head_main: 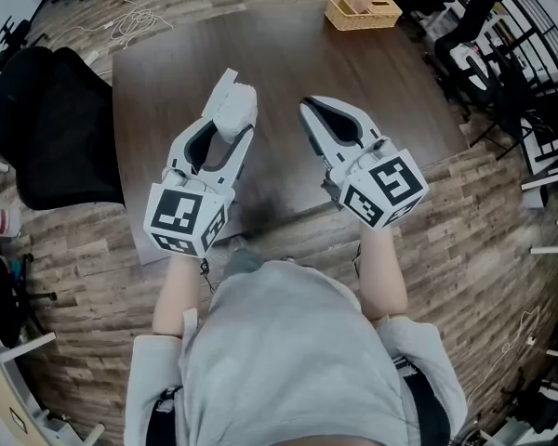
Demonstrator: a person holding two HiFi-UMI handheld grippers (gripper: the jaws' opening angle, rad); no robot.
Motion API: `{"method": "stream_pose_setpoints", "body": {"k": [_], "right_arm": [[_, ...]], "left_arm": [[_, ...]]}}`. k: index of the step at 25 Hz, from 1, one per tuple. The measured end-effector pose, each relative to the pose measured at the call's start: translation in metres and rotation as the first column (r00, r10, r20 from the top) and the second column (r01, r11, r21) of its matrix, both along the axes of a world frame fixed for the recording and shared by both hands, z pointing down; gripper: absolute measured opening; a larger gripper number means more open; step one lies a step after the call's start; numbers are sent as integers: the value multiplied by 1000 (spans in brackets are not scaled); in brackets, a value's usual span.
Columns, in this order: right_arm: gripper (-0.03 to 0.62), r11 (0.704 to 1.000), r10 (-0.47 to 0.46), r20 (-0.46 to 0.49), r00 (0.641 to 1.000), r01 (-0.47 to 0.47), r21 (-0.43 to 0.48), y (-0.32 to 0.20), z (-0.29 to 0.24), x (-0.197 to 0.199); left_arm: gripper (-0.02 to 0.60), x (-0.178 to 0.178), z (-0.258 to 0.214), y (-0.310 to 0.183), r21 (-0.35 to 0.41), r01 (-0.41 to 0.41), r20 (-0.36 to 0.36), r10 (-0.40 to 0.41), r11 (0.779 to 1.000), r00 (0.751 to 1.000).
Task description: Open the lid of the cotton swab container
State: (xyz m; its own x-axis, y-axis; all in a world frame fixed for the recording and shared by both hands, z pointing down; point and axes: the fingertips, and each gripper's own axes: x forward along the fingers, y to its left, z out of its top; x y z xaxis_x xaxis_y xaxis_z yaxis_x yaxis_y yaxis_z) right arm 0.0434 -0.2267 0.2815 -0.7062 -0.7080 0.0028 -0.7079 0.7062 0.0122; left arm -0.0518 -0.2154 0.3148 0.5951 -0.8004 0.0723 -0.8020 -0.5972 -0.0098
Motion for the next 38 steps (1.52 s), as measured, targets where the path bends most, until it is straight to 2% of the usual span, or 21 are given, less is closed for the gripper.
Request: {"method": "stream_pose_setpoints", "body": {"k": [9,17,26,38], "right_arm": [[25,986,168,-25,985,-168,17,-5,1,40],[25,962,271,-60,961,-269,40,-4,2,69],[26,939,344,-73,936,-342,48,2,8,92],[26,923,385,-60,921,-382,47,11,13,100]], "left_arm": [[190,-3,-6,-15,15,28,-13,-28,999,1000],[189,-3,-10,-24,20,46,-25,-46,999,999],[190,-5,-11,-28,31,73,-24,-73,997,997],[190,-5,-7,-27,18,76,-43,-75,997,996]]}}
